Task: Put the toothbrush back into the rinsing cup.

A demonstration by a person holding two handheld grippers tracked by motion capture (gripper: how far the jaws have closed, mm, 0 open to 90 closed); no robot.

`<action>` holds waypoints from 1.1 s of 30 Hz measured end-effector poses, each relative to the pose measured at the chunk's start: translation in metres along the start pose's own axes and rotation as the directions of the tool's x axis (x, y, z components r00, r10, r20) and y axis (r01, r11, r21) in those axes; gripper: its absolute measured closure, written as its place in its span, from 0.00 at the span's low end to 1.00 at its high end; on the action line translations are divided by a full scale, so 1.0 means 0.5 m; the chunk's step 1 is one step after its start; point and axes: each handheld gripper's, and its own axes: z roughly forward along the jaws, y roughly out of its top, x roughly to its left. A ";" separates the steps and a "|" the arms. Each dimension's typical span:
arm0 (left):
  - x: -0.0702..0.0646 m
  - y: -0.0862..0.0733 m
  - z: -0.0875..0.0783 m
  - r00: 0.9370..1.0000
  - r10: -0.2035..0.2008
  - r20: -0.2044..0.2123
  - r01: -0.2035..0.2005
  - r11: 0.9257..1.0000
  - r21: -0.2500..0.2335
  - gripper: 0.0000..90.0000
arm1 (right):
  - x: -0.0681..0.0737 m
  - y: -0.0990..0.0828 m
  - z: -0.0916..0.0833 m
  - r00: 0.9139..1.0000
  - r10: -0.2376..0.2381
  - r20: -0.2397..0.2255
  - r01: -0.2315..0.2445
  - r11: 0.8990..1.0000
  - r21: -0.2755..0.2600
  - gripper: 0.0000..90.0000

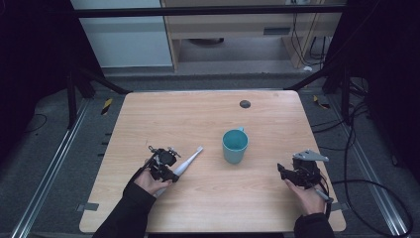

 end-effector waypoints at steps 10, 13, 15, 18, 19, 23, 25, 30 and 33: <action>0.000 -0.006 -0.033 1.000 0.005 -0.022 -0.006 0.998 -0.064 0.73 | -0.002 -0.001 -0.001 1.000 0.008 -0.003 -0.008 1.000 0.002 0.42; 0.006 -0.010 -0.055 1.000 -0.007 -0.026 0.004 0.994 -0.107 0.73 | -0.004 -0.002 0.000 1.000 0.004 0.001 -0.004 1.000 -0.002 0.42; 0.008 -0.011 -0.063 0.999 -0.014 -0.030 0.010 0.991 -0.132 0.73 | -0.003 -0.002 0.000 1.000 0.007 0.002 -0.007 1.000 0.000 0.42; 0.012 -0.014 -0.082 0.999 -0.033 -0.038 0.026 0.982 -0.185 0.73 | -0.003 -0.002 0.000 1.000 0.004 0.002 -0.004 1.000 -0.006 0.41; 0.014 -0.015 -0.089 0.998 -0.039 -0.040 0.029 0.978 -0.209 0.73 | -0.003 -0.002 -0.001 1.000 0.009 -0.001 -0.009 1.000 -0.005 0.41; 0.015 -0.015 -0.108 0.997 -0.059 -0.051 0.042 0.957 -0.288 0.73 | -0.002 -0.002 -0.001 1.000 0.008 0.001 -0.008 1.000 -0.007 0.41; 0.014 -0.014 -0.119 0.996 -0.067 -0.060 0.044 0.945 -0.325 0.73 | -0.003 -0.002 -0.001 1.000 0.009 0.003 -0.009 1.000 -0.009 0.40; 0.011 -0.009 -0.145 0.994 -0.081 -0.073 0.045 0.912 -0.408 0.73 | -0.003 -0.003 0.000 1.000 0.006 0.008 -0.006 1.000 -0.012 0.40; 0.011 -0.002 -0.159 0.992 -0.094 -0.079 0.049 0.889 -0.456 0.73 | -0.003 -0.003 -0.001 1.000 0.009 0.010 -0.009 1.000 -0.022 0.39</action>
